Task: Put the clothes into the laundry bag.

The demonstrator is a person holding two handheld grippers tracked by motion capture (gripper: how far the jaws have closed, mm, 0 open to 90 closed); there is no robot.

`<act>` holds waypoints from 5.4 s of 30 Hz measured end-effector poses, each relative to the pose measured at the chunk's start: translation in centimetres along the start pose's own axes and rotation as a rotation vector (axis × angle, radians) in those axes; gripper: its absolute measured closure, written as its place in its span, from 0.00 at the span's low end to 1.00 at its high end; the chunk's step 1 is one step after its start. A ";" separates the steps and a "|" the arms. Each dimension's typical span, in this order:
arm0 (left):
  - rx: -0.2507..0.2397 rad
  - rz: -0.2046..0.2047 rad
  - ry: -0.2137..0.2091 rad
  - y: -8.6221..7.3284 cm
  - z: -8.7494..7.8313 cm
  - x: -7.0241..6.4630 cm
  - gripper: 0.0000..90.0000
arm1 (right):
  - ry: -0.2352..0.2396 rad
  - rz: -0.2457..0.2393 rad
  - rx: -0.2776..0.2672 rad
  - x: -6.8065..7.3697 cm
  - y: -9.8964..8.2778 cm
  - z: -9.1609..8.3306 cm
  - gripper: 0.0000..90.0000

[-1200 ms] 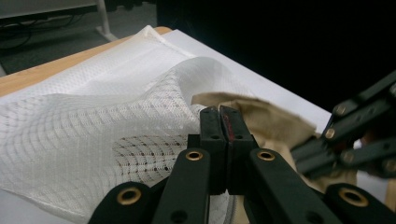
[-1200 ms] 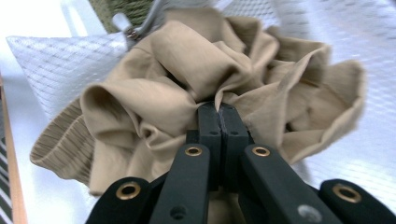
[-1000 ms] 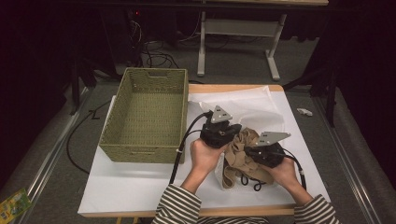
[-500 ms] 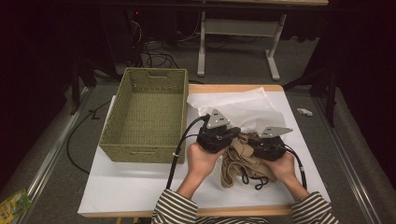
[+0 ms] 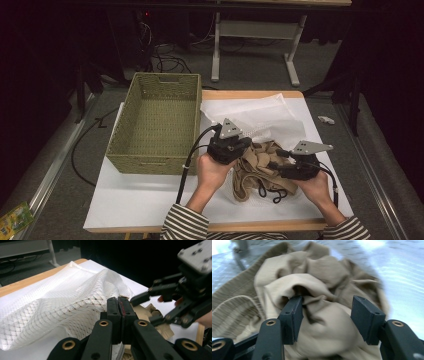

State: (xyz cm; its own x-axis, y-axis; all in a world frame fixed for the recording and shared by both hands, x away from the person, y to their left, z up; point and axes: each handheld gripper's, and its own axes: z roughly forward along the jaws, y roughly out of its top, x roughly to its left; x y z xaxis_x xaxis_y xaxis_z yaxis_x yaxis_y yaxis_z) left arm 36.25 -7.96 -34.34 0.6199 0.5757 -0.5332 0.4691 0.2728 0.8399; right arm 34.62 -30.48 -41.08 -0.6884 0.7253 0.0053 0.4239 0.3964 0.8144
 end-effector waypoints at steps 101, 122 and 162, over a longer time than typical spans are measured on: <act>0.035 -0.035 -0.003 -2.8 -0.8 2.0 0.99 | -0.171 0.068 0.033 -3.5 -2.3 -2.9 0.54; 0.030 -0.001 -0.101 -2.3 0.5 -1.6 0.99 | -0.022 -0.033 0.090 -0.6 -0.3 4.0 1.00; 0.021 0.008 0.002 -2.2 0.1 0.7 0.99 | -0.290 0.063 -0.039 -5.7 1.0 0.6 0.96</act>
State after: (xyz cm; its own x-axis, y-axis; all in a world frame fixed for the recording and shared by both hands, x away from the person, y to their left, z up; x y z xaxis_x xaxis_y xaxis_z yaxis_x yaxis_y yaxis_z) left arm 35.68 -8.21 -36.54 0.6225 0.5790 -0.5265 0.4774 0.2522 0.8417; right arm 39.31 -33.85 -40.61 -0.4626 0.8803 -0.1049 0.4338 0.3279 0.8392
